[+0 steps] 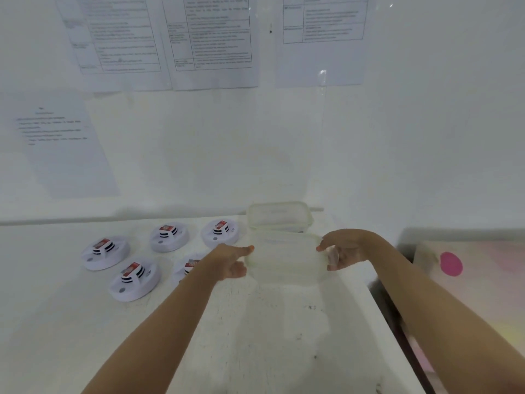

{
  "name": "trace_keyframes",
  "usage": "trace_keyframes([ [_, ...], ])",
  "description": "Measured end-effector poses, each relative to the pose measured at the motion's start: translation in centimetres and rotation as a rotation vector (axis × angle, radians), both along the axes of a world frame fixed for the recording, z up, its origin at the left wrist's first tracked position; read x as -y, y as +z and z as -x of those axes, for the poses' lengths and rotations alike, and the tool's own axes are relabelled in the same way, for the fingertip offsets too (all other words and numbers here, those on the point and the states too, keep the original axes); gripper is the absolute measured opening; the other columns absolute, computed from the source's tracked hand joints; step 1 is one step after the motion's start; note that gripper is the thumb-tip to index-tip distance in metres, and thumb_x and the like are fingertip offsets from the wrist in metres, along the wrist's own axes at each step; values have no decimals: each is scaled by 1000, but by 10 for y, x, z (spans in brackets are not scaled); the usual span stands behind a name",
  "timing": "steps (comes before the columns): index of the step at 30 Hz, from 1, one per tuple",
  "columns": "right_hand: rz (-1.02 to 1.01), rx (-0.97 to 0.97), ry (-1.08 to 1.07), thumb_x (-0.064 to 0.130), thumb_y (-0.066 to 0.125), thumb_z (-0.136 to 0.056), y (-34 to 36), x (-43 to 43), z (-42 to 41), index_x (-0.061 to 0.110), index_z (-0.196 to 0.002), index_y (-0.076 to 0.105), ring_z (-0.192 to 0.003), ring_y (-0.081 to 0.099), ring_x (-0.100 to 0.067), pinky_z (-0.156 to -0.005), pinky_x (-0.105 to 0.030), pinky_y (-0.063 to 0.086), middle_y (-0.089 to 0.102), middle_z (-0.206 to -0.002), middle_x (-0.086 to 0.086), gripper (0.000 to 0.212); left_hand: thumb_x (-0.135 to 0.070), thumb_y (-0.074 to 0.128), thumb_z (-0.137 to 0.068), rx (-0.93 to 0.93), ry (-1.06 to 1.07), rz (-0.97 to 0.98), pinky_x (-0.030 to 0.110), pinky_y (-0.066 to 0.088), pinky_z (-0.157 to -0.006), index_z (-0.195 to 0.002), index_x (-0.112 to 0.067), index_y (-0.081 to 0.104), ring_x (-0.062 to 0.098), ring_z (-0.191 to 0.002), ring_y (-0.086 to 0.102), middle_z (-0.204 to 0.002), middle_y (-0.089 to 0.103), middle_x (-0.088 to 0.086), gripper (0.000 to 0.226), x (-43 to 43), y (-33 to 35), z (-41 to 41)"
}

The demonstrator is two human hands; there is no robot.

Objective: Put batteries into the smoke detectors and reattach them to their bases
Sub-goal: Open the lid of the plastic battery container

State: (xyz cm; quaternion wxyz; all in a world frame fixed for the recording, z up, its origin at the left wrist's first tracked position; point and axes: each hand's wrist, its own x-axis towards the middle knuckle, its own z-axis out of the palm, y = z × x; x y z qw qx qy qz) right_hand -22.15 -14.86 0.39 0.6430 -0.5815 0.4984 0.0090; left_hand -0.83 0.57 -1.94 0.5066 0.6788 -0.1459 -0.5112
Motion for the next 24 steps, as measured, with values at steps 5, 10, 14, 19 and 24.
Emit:
trace_keyframes([
  [5, 369, -58, 35, 17, 63, -84, 2, -4, -9, 12, -115, 55, -113, 48, -23, -100, -35, 36, 53, -117, -4, 32, -24, 59, -91, -134, -107, -137, 41, 54, -69, -138, 9, 29, 42, -122, 50, -138, 42, 25, 65, -13, 11, 4],
  [10, 475, 88, 1, 27, 55, -92, -3, -10, -22, 4, -101, 62, -87, 53, -20, -87, -37, 49, 57, -94, -6, 25, -11, 57, -92, -221, -120, -69, 46, 49, -82, -130, 9, 37, 44, -120, 50, -129, 41, 23, 48, -14, 3, 26],
  [14, 445, -12, 72, 44, 51, -91, -10, -7, -18, -10, -110, 59, -84, 51, -23, -75, -31, 43, 58, -98, -16, 58, -3, 54, -92, -196, 31, 56, 53, 40, -98, -113, 5, 45, 42, -114, 52, -119, 39, 18, 24, -9, -5, 34],
  [19, 316, 4, 63, 40, 53, -91, -15, -7, -19, -10, -117, 56, -101, 60, -29, -100, -43, 47, 60, -121, -22, 56, -3, 57, -91, -206, 44, 64, 51, 41, -91, -83, 2, 51, 29, -78, 56, -90, 49, 14, 10, -7, -7, 41],
  [24, -10, 9, 85, 29, 52, -94, -9, 1, -18, -3, -117, 52, -100, 55, -26, -90, -35, 45, 57, -114, -12, 39, -2, 57, -90, -232, 67, 68, 39, 55, -69, -82, 1, 52, 22, -67, 49, -77, 46, 13, 11, -6, -12, 42],
])
